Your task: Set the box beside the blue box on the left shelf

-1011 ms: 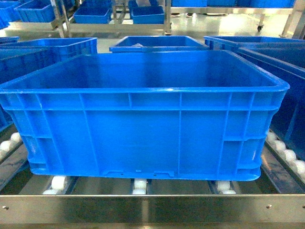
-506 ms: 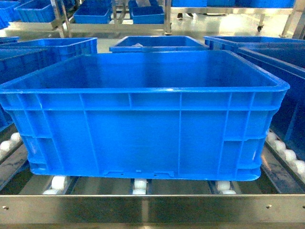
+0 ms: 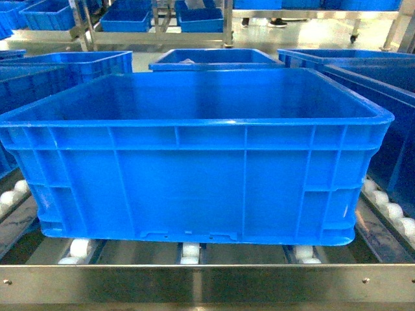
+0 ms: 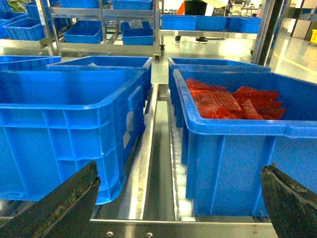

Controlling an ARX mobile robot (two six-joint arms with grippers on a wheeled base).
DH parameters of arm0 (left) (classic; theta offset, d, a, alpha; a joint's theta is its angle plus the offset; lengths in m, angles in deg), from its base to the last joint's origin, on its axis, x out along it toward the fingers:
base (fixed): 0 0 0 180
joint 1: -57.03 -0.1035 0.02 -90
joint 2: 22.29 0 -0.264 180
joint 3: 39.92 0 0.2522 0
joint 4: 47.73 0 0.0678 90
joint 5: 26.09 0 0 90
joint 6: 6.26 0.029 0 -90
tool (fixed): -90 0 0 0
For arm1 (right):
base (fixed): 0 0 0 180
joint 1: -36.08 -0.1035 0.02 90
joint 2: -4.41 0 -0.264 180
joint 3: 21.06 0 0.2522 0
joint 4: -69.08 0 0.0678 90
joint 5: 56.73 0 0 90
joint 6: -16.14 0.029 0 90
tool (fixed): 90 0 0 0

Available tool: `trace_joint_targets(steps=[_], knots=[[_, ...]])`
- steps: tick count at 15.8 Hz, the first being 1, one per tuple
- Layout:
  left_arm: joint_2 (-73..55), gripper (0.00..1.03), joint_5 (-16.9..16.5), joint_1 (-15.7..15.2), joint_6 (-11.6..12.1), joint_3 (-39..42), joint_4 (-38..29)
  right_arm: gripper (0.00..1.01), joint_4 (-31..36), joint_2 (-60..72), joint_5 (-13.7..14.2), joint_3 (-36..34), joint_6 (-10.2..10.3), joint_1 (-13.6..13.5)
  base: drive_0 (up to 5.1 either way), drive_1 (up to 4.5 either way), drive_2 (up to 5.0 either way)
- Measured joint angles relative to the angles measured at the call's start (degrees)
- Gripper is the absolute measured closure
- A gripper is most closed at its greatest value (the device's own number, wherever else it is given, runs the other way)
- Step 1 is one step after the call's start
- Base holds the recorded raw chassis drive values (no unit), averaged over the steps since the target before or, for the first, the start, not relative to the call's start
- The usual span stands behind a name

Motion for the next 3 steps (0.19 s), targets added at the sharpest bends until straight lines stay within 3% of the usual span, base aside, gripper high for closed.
trace_joint_targets(steps=[3], knots=[[0.0, 0.05, 0.0, 0.0, 0.0, 0.0, 0.0, 0.03, 0.0, 0.0, 0.0, 0.0, 0.0, 0.0, 0.0, 0.0, 0.0]])
